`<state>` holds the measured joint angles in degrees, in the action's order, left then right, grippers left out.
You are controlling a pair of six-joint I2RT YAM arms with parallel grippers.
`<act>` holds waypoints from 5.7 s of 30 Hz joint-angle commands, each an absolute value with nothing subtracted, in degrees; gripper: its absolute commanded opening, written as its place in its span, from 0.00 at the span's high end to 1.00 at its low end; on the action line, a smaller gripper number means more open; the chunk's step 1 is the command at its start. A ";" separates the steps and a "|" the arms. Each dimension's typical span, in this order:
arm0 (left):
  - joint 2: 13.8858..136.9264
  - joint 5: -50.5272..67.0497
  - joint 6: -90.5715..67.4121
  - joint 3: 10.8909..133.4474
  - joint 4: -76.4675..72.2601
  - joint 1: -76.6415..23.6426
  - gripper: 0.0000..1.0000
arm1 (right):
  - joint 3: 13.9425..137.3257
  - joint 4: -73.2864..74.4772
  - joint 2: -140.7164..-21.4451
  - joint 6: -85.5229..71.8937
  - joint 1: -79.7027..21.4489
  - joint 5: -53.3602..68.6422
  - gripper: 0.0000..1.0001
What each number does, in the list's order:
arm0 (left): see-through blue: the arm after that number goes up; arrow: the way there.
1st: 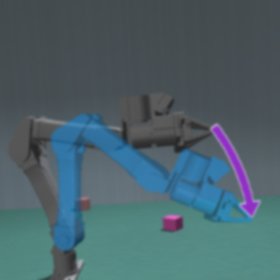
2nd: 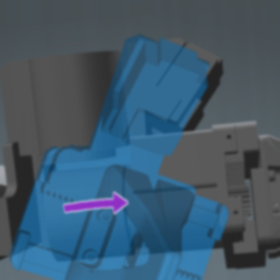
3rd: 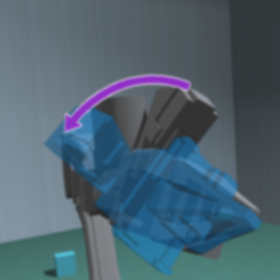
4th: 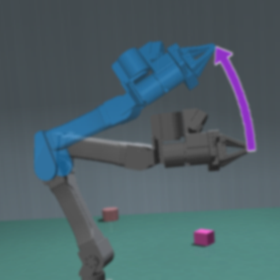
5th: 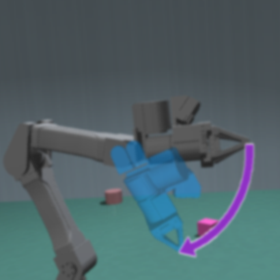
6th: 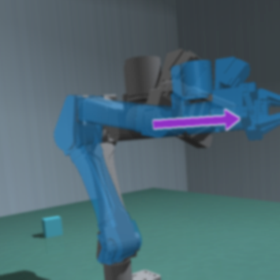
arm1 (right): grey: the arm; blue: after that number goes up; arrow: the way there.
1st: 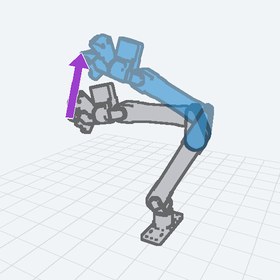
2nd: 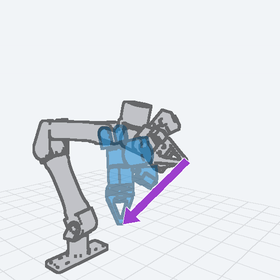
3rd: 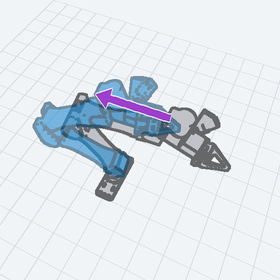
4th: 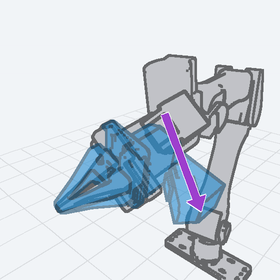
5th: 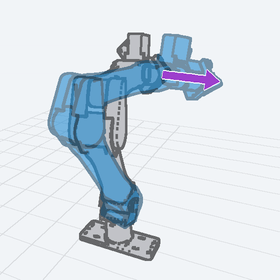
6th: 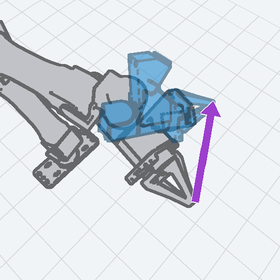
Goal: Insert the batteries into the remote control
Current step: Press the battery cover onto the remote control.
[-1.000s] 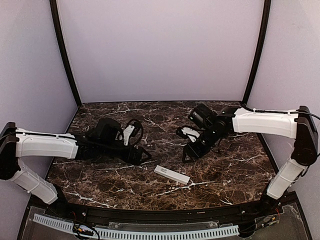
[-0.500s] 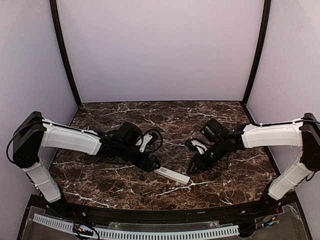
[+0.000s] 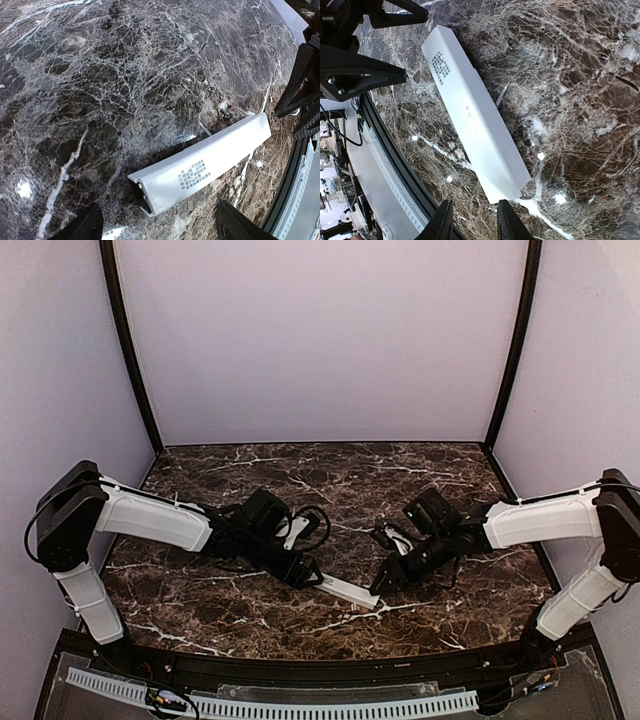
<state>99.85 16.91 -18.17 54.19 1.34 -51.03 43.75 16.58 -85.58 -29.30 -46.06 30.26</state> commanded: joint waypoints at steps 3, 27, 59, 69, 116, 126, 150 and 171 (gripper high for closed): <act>100.67 18.28 -18.26 55.40 0.21 -51.23 0.22 | 41.72 14.38 -84.38 -31.37 -45.57 30.41 0.70; 104.28 20.31 -19.11 57.09 -2.58 -51.24 0.38 | 37.53 7.72 -87.78 -34.70 -44.47 32.16 0.70; 105.98 20.32 -18.94 55.95 -2.29 -51.24 0.61 | 36.58 2.08 -92.81 -36.31 -44.41 36.41 0.76; 106.53 21.84 -19.11 55.26 -3.08 -51.23 0.70 | 37.35 0.57 -94.37 -36.85 -44.38 37.97 0.81; 107.77 22.27 -21.27 51.50 -5.26 -51.24 0.54 | 42.14 0.61 -101.21 -36.84 -42.68 40.61 0.99; 108.81 21.83 -20.95 53.16 -3.39 -51.23 0.54 | 41.13 2.00 -100.73 -35.41 -39.77 40.67 0.84; 108.76 19.15 -20.19 55.80 2.00 -51.24 0.58 | 42.98 4.06 -100.56 -32.97 -39.73 40.02 0.68; 106.53 18.00 -20.31 56.71 3.23 -50.62 0.49 | 43.10 5.34 -98.63 -32.62 -39.73 39.74 0.56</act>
<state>106.80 18.90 -21.65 57.19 -3.20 -50.00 42.41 6.50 -98.98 -33.65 -40.32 45.39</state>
